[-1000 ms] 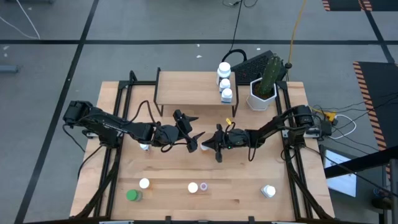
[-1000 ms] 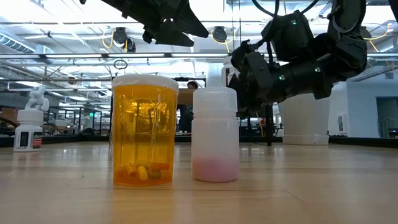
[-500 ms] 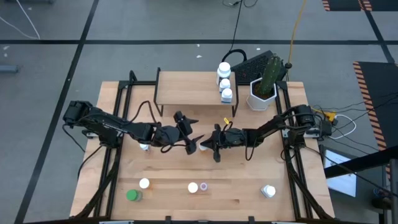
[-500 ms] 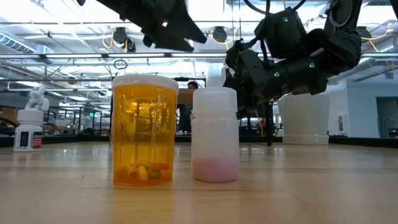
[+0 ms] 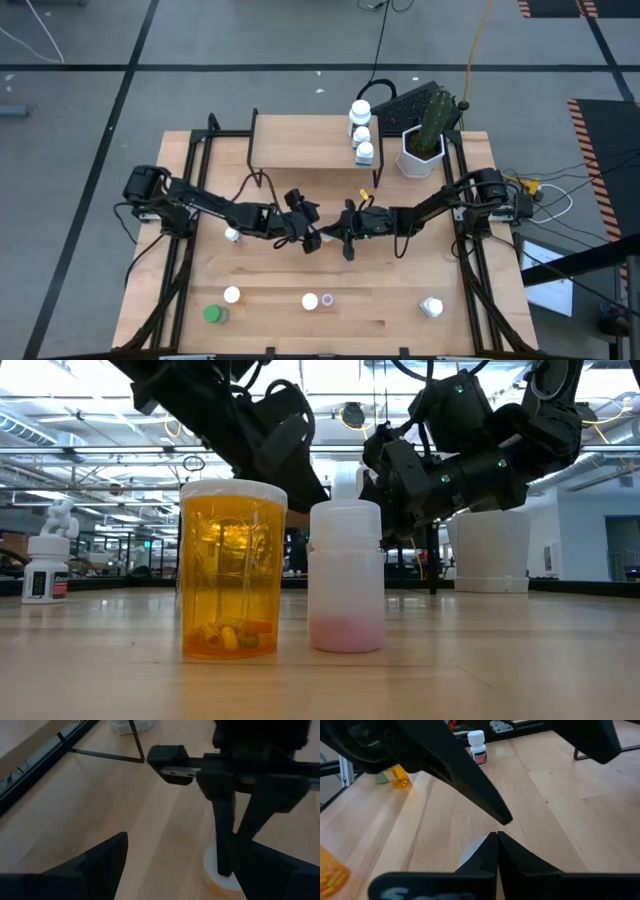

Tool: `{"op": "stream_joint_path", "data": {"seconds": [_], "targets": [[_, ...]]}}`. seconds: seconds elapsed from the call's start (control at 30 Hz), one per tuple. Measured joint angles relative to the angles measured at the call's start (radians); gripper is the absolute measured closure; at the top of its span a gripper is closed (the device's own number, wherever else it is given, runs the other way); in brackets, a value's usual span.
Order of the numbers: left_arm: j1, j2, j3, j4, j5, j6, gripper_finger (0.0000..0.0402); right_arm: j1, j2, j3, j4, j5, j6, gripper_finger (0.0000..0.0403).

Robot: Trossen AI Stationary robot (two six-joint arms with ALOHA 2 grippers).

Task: Pick and place medicine bottles onto shelf by color
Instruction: Put the top orange pill bottle on the shelf

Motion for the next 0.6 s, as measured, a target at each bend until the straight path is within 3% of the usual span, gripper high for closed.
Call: {"op": "stream_joint_path", "data": {"seconds": [0.17,0.6], "targets": [[0.012,0.027,0.0,-0.061,0.005,-0.048,0.009,0.002,0.0,0.0,0.0,-0.001,-0.002,0.0403],[-0.005,0.119,0.003,-0.015,0.026,-0.113,0.0156,0.002,-0.002,0.0,-0.01,-0.001,0.001,0.0403]]}}
